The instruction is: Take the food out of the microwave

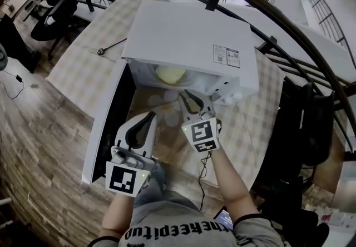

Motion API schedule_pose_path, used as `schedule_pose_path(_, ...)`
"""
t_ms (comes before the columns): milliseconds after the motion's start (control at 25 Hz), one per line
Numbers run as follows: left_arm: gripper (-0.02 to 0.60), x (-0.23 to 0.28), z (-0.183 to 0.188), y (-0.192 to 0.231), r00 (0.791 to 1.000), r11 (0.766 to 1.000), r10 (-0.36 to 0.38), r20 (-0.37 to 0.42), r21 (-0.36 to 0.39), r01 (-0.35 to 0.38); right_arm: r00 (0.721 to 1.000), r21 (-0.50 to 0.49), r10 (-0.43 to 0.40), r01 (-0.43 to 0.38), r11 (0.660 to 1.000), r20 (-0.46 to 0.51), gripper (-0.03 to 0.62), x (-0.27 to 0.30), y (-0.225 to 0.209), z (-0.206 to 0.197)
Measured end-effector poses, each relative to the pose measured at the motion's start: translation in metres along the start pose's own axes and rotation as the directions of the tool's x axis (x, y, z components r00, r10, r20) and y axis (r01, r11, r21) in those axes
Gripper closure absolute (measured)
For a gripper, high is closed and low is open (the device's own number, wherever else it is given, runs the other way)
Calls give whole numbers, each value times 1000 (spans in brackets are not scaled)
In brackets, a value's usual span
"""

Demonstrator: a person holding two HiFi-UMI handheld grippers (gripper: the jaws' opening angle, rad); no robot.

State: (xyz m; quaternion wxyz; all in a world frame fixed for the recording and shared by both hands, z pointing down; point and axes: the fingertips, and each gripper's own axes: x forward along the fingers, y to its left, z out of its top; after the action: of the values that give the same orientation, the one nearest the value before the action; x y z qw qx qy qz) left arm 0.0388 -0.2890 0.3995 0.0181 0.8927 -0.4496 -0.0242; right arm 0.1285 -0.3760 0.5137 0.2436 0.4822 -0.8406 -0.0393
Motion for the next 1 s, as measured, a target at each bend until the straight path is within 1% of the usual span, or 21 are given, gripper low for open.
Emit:
schedule_pose_path(280,571,1,-12,3,1000,1000,6,-24,-16,-7,997,-159,24,-35,987,-69,490,30,8,-11)
schedule_pose_path(560,571,4,-21,4,999,1000,-2,-43,-28,1,990,-313,46,-87,946,-137,453,60,19,-27)
schedule_pose_path(720,571,6,-25,4,999,999,-6,-45,-39,4,981,-367,68,-132,921,-182,419,75,24,-37)
schedule_pose_path(1000,571,7,-30,10,998,999,-2,-56,-53,-1,974,-418,52,-143,897,-221,414,96,23,-45)
